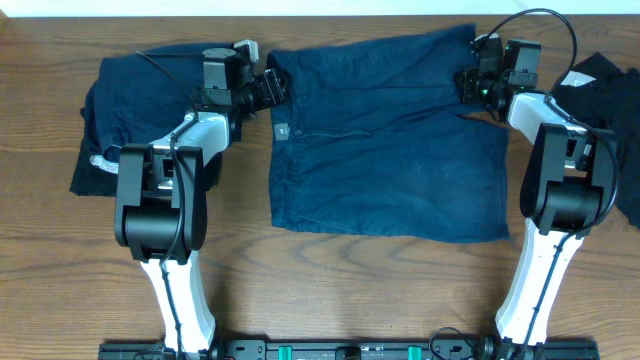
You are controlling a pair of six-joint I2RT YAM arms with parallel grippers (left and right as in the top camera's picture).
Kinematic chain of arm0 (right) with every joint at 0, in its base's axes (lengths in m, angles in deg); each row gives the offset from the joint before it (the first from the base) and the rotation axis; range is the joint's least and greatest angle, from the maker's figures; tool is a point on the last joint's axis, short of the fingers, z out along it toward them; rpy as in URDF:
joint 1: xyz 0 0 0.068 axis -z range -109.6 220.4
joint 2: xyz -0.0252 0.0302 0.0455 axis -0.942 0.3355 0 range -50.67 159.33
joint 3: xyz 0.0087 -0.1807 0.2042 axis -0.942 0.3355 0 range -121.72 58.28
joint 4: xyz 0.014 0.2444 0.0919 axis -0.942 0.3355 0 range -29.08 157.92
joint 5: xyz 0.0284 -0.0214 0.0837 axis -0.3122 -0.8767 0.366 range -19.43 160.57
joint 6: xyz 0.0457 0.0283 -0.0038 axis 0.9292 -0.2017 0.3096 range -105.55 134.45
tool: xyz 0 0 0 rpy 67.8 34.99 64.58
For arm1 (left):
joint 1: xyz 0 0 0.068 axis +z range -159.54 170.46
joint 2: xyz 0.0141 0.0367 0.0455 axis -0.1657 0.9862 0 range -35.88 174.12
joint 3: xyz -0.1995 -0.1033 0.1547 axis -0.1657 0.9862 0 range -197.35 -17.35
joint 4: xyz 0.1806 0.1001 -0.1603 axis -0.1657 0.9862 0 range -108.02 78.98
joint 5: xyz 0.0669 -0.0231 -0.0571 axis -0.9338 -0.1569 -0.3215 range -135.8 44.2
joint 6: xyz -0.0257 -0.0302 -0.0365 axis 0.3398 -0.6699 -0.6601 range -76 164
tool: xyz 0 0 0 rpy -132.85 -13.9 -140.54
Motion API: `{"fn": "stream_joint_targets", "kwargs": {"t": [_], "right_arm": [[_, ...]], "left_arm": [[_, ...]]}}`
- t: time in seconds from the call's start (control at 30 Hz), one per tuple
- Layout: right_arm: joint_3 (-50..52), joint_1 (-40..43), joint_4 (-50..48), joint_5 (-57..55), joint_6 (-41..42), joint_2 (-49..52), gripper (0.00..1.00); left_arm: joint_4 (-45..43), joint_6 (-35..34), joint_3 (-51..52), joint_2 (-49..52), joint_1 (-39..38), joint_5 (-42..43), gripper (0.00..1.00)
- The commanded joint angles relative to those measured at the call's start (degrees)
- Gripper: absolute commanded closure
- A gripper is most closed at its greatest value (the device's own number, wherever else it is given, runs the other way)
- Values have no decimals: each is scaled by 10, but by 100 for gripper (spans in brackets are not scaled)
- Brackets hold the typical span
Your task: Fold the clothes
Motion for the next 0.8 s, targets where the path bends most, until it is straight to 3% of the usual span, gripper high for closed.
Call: {"fn": "stream_joint_targets", "kwargs": {"t": [0.0,0.77], "right_arm": [[16,-1,21,-15,0,15,71],[16,-2,20,-27,0,15,71]], "left_arm": [[-16,3,1,20,-2,17,39],[-68,-19,1,55,-35,16,38]]}}
